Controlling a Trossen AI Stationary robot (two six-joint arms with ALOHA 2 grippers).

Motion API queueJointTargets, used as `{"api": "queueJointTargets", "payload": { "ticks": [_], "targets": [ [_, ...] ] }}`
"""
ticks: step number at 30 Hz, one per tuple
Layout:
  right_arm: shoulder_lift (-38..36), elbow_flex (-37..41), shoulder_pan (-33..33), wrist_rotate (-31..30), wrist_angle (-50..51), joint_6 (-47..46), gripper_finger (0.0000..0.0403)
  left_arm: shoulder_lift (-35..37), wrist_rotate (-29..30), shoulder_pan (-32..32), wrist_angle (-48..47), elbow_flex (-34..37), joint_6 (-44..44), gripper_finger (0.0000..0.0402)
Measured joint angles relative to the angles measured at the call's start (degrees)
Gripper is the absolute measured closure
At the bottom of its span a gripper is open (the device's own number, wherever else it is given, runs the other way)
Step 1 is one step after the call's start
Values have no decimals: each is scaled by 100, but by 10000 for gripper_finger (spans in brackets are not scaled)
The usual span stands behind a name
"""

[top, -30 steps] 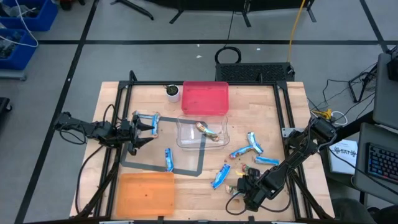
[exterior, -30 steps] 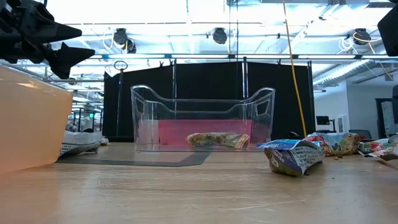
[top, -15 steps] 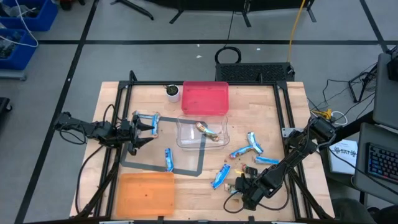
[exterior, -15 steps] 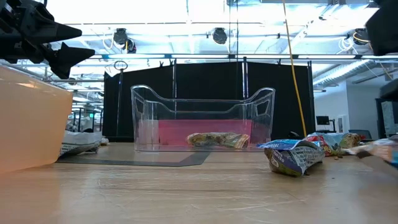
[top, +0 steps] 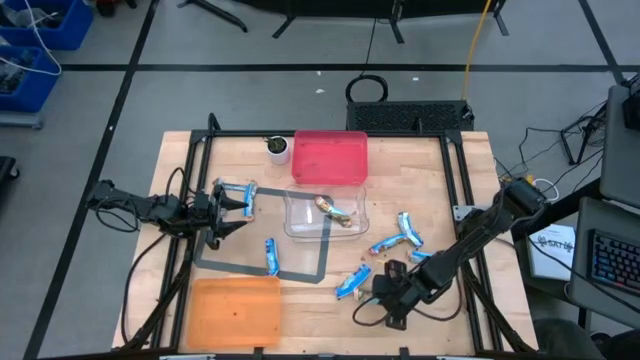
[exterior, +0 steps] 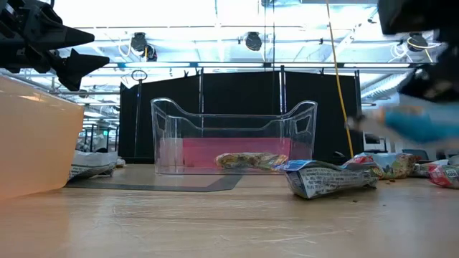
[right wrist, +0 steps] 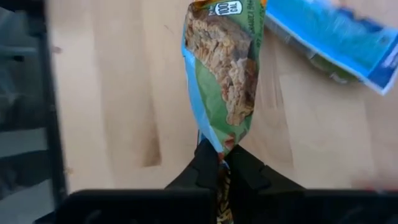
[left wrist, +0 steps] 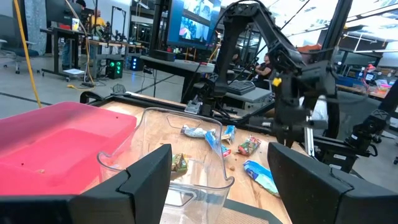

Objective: Pick and place Granola Bars by type
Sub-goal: Put the bottom yellow granola bar into the transparent bin

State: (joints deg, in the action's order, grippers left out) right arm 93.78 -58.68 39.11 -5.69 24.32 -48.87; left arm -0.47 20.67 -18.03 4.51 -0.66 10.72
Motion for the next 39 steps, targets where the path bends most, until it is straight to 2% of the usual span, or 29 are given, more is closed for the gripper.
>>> {"api": "queueJointTargets", "payload": {
  "ticks": [6, 9, 15, 20, 27, 39],
  "targets": [
    [-530, -25, -94, 187, 449, 6, 401, 0, 0, 1, 0, 0, 0, 133],
    [-719, -172, -121, 299, 1031, 37, 402, 0, 0, 0, 0, 0, 0, 133],
    [-928, -904, -237, 257, 2331, 290, 402, -2, 0, 1, 0, 0, 0, 133],
    [-936, -1757, -496, -285, 3108, 313, 403, -2, 0, -1, 0, 0, 0, 133],
    [-942, -2698, -1192, -1080, 3202, 784, 403, 0, 0, 1, 0, 0, 0, 133],
    [-940, -2896, -2839, -1080, 3063, 977, 402, 0, 0, 0, 0, 0, 0, 133]
  ]
}}
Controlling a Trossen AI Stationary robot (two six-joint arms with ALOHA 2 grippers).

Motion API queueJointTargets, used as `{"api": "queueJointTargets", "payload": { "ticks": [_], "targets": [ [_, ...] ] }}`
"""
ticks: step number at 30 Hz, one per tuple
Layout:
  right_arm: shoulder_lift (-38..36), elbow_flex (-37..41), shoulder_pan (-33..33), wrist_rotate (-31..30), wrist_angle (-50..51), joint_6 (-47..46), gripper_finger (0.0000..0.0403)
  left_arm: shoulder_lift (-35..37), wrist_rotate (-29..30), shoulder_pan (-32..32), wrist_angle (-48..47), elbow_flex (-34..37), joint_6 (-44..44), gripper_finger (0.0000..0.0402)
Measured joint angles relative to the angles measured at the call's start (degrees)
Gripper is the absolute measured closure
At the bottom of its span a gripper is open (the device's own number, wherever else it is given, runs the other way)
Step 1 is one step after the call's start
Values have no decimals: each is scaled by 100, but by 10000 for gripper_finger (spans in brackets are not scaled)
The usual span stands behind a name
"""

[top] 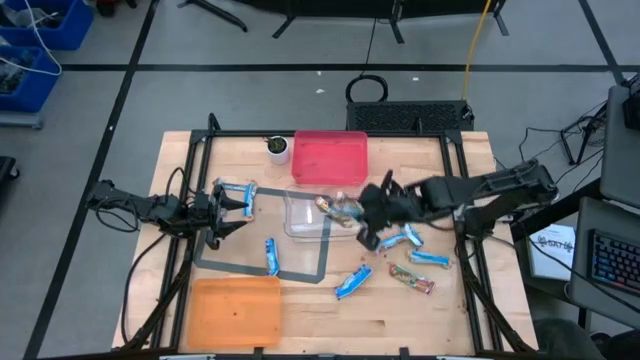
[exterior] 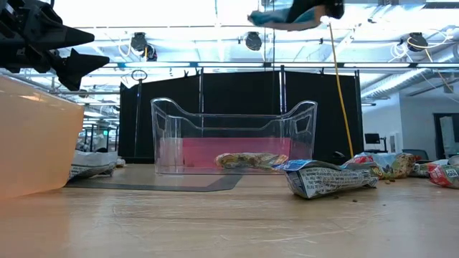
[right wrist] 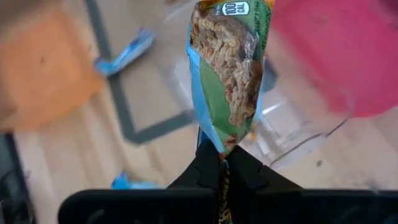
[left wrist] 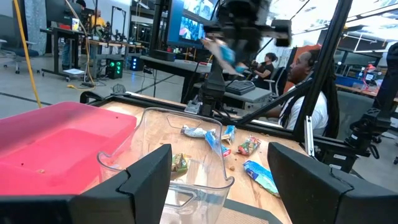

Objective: Pick and place Granola Bars by type
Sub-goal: Put the bottom yellow granola bar into the transparent bin

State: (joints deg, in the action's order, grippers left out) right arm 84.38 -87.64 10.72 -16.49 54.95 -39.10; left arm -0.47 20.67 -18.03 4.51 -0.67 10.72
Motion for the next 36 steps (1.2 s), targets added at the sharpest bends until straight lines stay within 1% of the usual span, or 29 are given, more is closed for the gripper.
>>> {"api": "queueJointTargets", "payload": {
  "ticks": [6, 10, 13, 19, 25, 36],
  "targets": [
    [0, 0, -717, 16, -579, 98, 402, -1, 0, 0, 0, 0, 0, 133],
    [7, 0, -1006, 37, -951, 20, 402, -2, 0, -1, 0, 0, 0, 133],
    [70, 0, -1146, 161, -1136, -135, 402, -1, 0, 0, 0, 0, 0, 133],
    [302, 0, -1224, 167, -1563, -379, 402, 0, 0, 1, 0, 0, 0, 133],
    [531, 0, -1338, 123, -1777, -683, 402, -2, -2, -1, 0, 0, 1, 133],
    [1317, 1, -1311, 174, -1829, -975, 402, -1, -2, -1, 0, 0, 0, 133]
  ]
}}
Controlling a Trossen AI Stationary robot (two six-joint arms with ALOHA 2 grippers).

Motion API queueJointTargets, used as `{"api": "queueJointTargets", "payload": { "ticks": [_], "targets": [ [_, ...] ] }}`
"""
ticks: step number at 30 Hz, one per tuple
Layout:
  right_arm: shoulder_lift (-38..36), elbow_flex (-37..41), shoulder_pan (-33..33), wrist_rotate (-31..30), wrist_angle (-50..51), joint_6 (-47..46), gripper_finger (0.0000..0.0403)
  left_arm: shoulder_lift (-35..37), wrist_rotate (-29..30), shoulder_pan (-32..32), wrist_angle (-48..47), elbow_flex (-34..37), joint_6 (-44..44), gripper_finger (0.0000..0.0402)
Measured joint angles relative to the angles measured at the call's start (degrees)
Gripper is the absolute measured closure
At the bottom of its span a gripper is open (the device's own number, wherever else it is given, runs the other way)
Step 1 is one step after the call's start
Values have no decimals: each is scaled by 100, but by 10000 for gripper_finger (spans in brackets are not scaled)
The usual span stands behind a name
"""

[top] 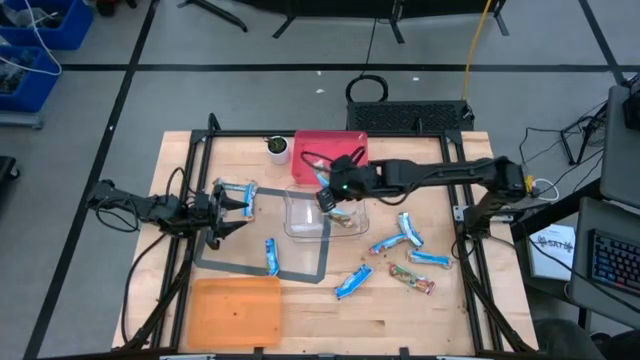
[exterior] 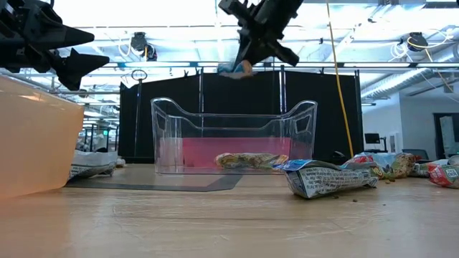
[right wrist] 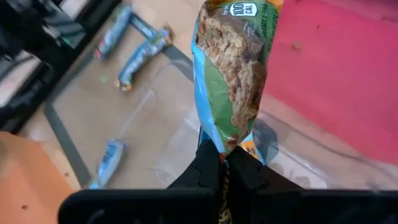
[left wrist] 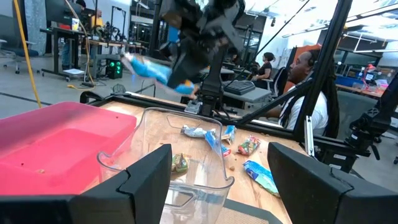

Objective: Pick and place Granola Bars by type
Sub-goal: Put the bottom yellow granola bar into the transparent bin

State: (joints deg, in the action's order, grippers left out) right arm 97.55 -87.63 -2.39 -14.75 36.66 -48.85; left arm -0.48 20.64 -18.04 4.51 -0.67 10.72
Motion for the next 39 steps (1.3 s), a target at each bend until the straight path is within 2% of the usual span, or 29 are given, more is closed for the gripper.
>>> {"api": "queueJointTargets", "payload": {
  "ticks": [13, 39],
  "targets": [
    [745, 2, 124, 301, 22, 5, 402, 0, 0, 2, 0, 0, 1, 133],
    [1425, 6, 252, 475, 106, 433, 403, 1, 2, 0, 0, 0, 0, 133]
  ]
}}
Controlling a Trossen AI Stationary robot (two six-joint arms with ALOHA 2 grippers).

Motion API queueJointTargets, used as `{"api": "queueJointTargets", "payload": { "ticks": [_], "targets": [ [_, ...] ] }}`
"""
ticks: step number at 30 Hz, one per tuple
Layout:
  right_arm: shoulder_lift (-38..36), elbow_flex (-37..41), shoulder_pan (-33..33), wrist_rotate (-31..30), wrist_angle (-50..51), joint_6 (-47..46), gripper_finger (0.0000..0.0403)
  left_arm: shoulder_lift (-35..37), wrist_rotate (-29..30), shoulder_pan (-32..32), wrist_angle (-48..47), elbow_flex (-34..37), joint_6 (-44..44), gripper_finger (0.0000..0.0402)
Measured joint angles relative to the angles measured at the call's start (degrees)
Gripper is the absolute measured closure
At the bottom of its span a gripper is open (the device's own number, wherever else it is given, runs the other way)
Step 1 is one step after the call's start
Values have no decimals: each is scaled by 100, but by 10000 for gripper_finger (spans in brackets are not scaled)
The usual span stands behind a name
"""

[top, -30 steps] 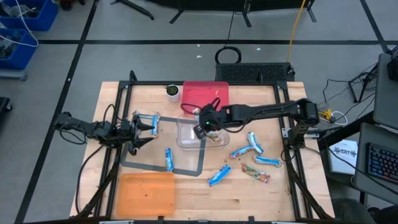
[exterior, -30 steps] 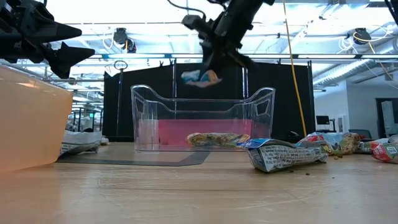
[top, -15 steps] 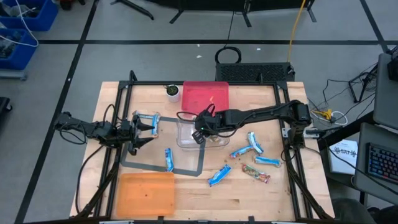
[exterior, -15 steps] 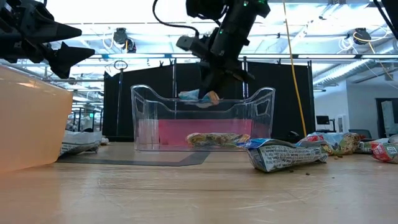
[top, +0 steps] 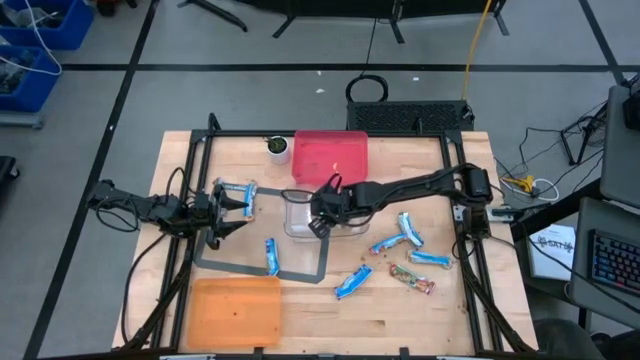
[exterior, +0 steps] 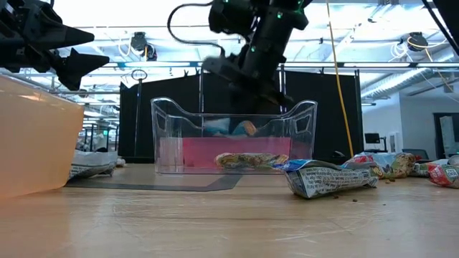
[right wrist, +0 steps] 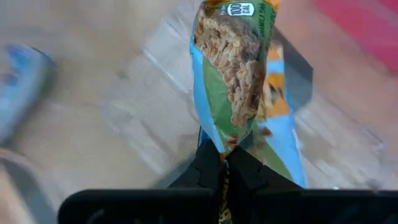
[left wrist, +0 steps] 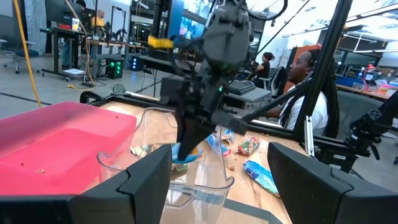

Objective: Pick and place Granola Bars by type
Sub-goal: Put the bottom yellow granola bar into the transparent bin

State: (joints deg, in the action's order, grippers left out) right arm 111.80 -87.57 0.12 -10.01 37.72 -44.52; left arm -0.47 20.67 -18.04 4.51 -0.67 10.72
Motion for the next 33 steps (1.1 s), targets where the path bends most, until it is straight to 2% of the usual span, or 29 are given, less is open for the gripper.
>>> {"api": "queueJointTargets", "payload": {
  "ticks": [25, 33],
  "targets": [
    [438, -2, -15, 116, -199, 400, 402, 0, -2, 1, 0, 0, 0, 133],
    [440, -2, -40, 410, -199, 697, 378, 0, -1, 2, 0, 0, 1, 133]
  ]
}}
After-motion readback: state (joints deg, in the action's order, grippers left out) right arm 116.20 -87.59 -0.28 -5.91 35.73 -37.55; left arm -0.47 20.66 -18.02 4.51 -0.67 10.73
